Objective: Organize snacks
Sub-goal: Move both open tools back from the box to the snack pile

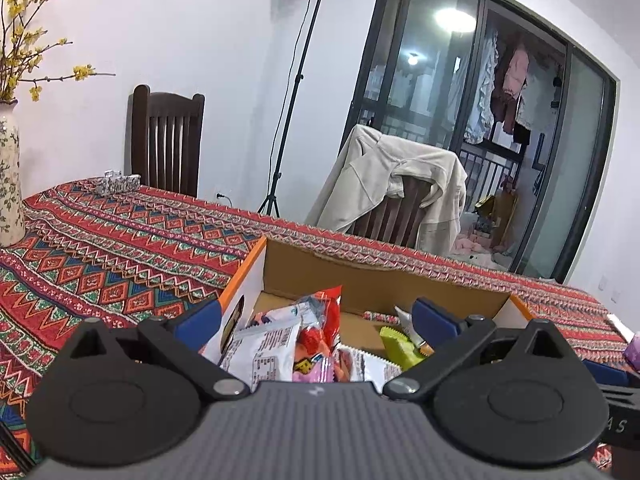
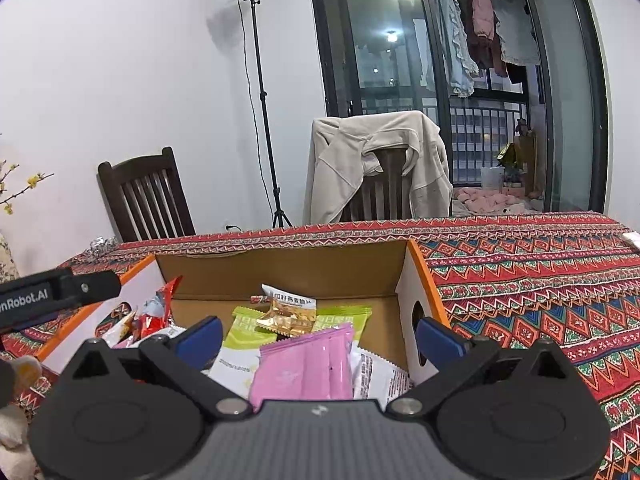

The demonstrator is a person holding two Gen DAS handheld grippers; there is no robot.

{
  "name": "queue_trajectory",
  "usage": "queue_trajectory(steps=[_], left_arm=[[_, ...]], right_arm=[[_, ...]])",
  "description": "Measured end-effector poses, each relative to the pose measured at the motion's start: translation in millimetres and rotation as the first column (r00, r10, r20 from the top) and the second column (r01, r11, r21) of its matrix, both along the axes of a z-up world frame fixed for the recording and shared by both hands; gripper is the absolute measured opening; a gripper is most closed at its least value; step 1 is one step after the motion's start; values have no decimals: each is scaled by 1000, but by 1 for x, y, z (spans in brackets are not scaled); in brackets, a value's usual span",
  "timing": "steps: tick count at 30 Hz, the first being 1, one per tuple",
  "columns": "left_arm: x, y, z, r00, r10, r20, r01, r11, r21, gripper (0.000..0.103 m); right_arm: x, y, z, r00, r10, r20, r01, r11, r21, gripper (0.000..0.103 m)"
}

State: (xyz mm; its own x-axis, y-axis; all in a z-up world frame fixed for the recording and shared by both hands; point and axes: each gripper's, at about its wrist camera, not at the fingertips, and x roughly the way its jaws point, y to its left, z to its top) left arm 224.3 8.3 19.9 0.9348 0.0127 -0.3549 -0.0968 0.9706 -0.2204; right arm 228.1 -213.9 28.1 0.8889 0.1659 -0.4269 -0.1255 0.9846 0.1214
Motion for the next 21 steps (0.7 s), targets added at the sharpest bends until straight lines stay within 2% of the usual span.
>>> queue_trajectory(steps=[12,21], left_arm=[[-21,-4,30,999,8,33,-7,1000,-7,103],[-49,1,33,1000,10,9,-10,1000,12,103]], right_arm=[[-18,3,26,999,3,50,-2,1000,-24,103],[-45,-4,33,999,3,39,-1,999,-36,103]])
